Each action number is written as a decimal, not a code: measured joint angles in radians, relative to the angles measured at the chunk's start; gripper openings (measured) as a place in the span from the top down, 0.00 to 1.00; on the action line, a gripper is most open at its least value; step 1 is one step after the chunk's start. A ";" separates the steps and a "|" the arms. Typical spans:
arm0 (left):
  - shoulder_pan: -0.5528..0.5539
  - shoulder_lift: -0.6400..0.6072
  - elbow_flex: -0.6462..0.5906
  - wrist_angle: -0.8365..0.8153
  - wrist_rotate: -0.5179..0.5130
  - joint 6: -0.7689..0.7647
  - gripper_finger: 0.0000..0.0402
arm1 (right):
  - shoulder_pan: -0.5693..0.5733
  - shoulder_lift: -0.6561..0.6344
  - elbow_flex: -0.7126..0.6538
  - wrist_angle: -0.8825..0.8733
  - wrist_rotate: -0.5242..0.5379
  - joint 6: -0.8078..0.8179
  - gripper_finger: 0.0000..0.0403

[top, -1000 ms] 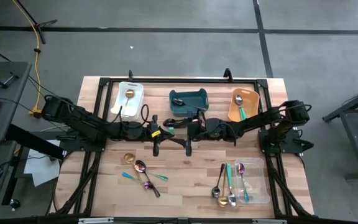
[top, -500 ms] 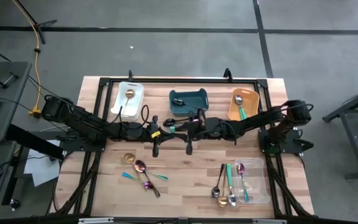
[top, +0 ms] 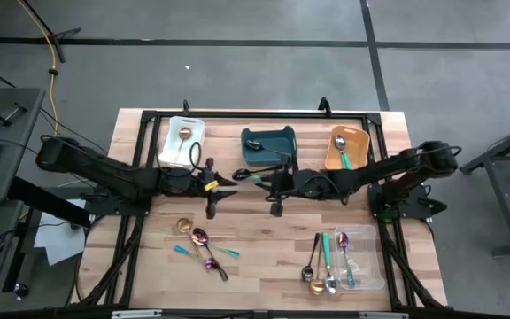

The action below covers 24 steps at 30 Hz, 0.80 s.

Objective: Sort silverware by color (type)
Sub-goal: Put the light green spoon into the orange bin

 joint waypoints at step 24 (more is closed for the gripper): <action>-0.007 -0.364 -0.230 0.110 -0.023 0.043 0.72 | 0.023 -0.198 -0.212 0.071 0.211 -0.047 0.90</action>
